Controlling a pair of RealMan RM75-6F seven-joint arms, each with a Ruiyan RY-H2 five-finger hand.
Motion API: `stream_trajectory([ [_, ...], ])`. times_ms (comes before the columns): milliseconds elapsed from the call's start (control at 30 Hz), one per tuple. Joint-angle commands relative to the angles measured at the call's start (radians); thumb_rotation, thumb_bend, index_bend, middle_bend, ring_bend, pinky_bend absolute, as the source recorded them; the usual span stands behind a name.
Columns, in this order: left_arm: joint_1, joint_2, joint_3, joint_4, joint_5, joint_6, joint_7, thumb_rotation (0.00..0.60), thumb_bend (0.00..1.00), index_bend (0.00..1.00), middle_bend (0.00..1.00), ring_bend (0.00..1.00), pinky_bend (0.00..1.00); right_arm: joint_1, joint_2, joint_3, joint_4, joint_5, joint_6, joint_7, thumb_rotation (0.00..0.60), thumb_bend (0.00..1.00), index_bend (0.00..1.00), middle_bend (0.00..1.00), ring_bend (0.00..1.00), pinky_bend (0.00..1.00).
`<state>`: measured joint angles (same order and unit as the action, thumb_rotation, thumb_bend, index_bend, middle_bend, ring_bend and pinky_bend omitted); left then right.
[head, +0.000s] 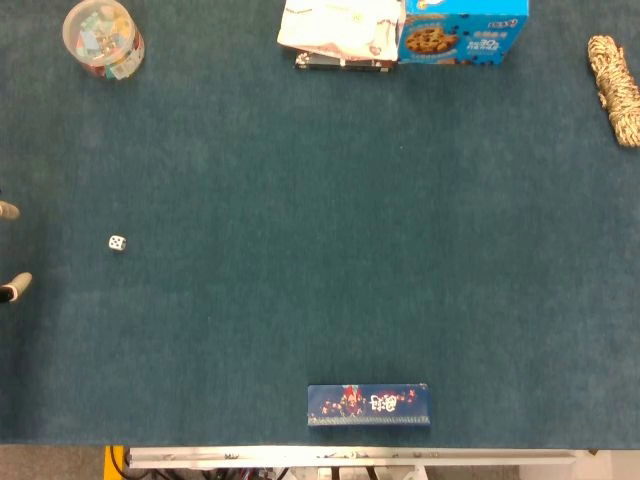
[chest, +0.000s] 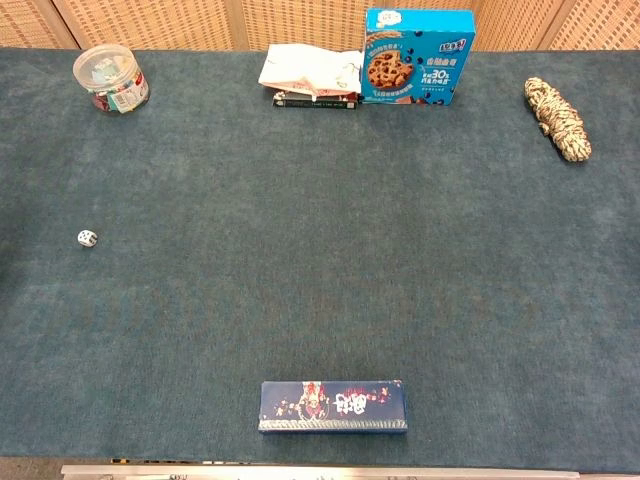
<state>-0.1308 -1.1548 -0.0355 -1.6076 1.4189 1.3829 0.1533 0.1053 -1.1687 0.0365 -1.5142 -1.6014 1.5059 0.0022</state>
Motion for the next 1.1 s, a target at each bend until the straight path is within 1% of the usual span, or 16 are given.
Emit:
stream_trajectory([
  [33, 0.001, 0.000, 0.000, 0.000, 0.003, 0.004, -0.004, 0.600, 0.06, 0.33, 0.23, 0.18, 0.41, 0.000, -0.001, 0.000, -0.001, -0.002, 0.003, -0.001, 0.600, 0.23, 0.81, 0.62, 0.54, 0.77],
  [267, 0.004, -0.001, 0.003, 0.002, 0.009, 0.012, -0.009, 0.600, 0.06, 0.33, 0.23, 0.18, 0.41, 0.008, 0.000, -0.001, -0.004, -0.003, -0.010, 0.008, 0.600, 0.23, 0.81, 0.61, 0.54, 0.77],
  [433, 0.004, 0.007, 0.013, -0.024, 0.023, 0.009, -0.005, 0.600, 0.06, 0.33, 0.23, 0.18, 0.41, 0.009, 0.005, 0.006, -0.010, 0.002, -0.005, 0.025, 0.600, 0.23, 0.81, 0.61, 0.54, 0.77],
  [533, 0.002, 0.015, 0.025, -0.045, 0.033, -0.001, 0.008, 0.600, 0.10, 0.33, 0.24, 0.18, 0.41, 0.007, 0.008, 0.006, -0.015, -0.002, 0.004, 0.034, 0.600, 0.23, 0.81, 0.61, 0.54, 0.77],
  [600, -0.003, 0.022, 0.031, -0.063, 0.037, -0.013, 0.023, 0.600, 0.15, 0.32, 0.24, 0.18, 0.41, 0.006, 0.010, 0.007, -0.017, -0.002, 0.007, 0.040, 0.600, 0.23, 0.81, 0.61, 0.54, 0.77],
  [667, -0.009, 0.033, 0.037, -0.084, 0.038, -0.029, 0.041, 0.600, 0.24, 0.32, 0.24, 0.18, 0.41, 0.005, 0.013, 0.007, -0.019, -0.003, 0.011, 0.039, 0.600, 0.23, 0.81, 0.61, 0.54, 0.77],
  [733, -0.014, 0.041, 0.039, -0.103, 0.037, -0.037, 0.063, 0.600, 0.31, 0.32, 0.25, 0.18, 0.41, 0.004, 0.016, 0.008, -0.023, -0.004, 0.014, 0.042, 0.600, 0.23, 0.81, 0.61, 0.54, 0.77],
  [833, -0.019, 0.054, 0.044, -0.132, 0.044, -0.042, 0.090, 0.600, 0.46, 0.32, 0.26, 0.19, 0.42, 0.002, 0.017, 0.011, -0.023, -0.001, 0.020, 0.047, 0.600, 0.23, 0.81, 0.61, 0.54, 0.77],
  [900, -0.018, 0.064, 0.048, -0.151, 0.054, -0.037, 0.102, 0.600, 0.51, 0.32, 0.28, 0.21, 0.42, 0.000, 0.015, 0.013, -0.023, 0.003, 0.022, 0.041, 0.600, 0.23, 0.81, 0.61, 0.54, 0.77],
  [967, -0.016, 0.073, 0.055, -0.167, 0.068, -0.033, 0.105, 0.600, 0.57, 0.32, 0.35, 0.26, 0.43, -0.002, 0.014, 0.012, -0.025, 0.001, 0.027, 0.035, 0.600, 0.23, 0.81, 0.61, 0.54, 0.77],
  [1033, -0.016, 0.080, 0.061, -0.176, 0.076, -0.035, 0.101, 0.600, 0.60, 0.33, 0.45, 0.33, 0.45, -0.006, 0.014, 0.011, -0.027, -0.004, 0.036, 0.033, 0.600, 0.23, 0.81, 0.61, 0.54, 0.77],
  [1100, -0.021, 0.088, 0.066, -0.183, 0.077, -0.049, 0.102, 0.600, 0.64, 0.33, 0.61, 0.44, 0.47, -0.010, 0.012, 0.012, -0.027, -0.007, 0.048, 0.034, 0.600, 0.22, 0.80, 0.61, 0.54, 0.77],
])
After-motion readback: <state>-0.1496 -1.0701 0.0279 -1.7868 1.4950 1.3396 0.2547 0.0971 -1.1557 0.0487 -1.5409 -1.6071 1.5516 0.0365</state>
